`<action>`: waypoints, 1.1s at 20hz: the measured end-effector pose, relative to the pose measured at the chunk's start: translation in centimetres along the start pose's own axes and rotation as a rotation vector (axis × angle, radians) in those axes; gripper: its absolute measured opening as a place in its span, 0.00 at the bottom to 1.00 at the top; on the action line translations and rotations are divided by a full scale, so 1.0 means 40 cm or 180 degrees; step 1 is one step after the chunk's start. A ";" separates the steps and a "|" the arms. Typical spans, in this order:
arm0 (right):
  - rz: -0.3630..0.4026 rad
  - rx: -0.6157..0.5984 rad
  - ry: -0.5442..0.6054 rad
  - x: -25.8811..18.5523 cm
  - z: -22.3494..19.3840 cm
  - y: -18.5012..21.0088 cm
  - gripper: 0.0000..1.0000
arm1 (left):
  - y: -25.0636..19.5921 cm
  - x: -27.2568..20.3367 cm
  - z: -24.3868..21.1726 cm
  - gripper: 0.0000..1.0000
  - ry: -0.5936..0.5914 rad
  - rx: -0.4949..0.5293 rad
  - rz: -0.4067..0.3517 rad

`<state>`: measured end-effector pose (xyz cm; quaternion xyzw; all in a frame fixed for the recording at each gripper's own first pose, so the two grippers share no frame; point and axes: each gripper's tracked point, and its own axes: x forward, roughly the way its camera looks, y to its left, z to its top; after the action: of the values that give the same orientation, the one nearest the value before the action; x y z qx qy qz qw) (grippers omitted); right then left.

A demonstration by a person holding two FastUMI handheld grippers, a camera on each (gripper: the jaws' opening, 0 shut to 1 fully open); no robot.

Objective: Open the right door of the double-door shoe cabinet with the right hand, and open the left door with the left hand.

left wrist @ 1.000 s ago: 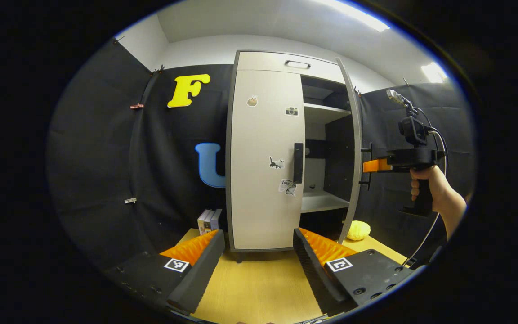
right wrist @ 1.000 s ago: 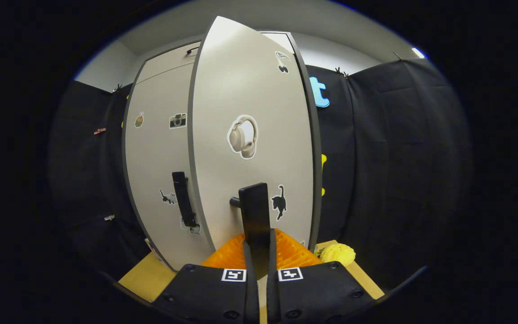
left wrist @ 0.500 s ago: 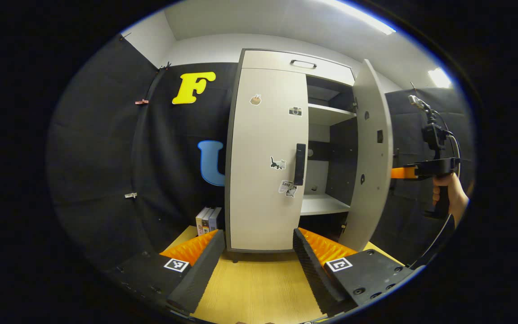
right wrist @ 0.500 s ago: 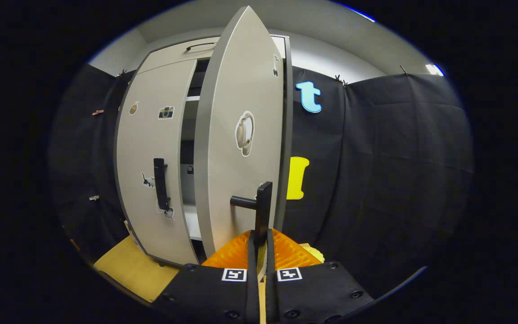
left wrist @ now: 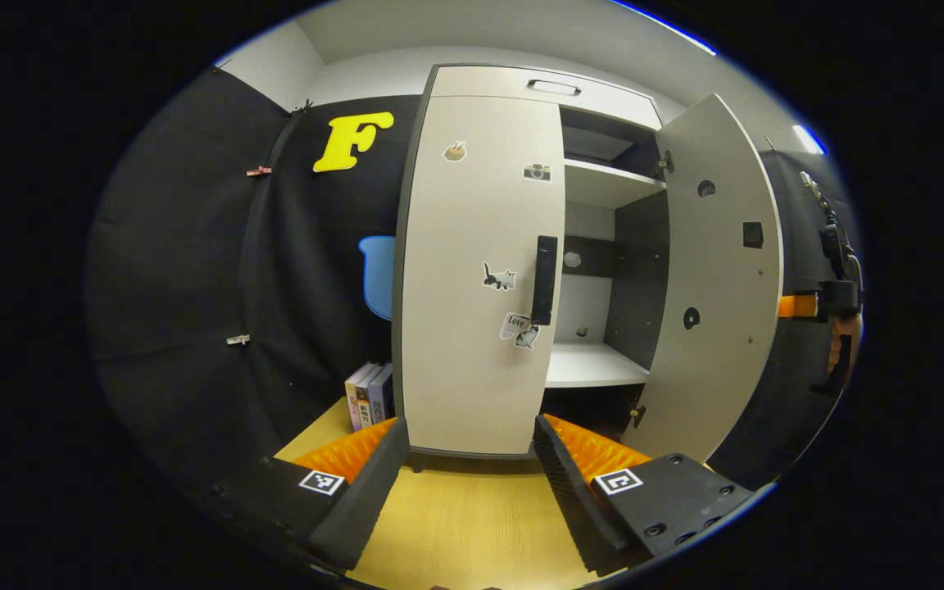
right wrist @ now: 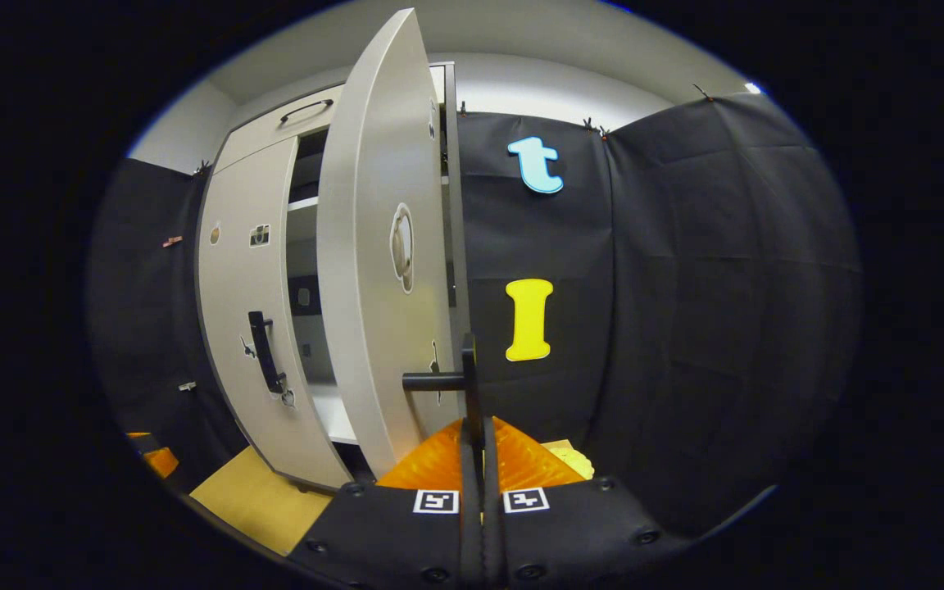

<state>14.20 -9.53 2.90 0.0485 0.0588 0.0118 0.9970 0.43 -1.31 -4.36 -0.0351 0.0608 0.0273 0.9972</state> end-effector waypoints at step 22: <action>0.0178 -0.0178 0.0279 -0.284 -0.243 0.085 0.67 | -0.094 0.152 0.141 0.95 -0.0311 0.0179 -0.0156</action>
<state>1.70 -5.54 -5.07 0.0216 0.1006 0.0434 0.9937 7.36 -4.34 0.72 -0.0072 0.0119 0.0028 0.9999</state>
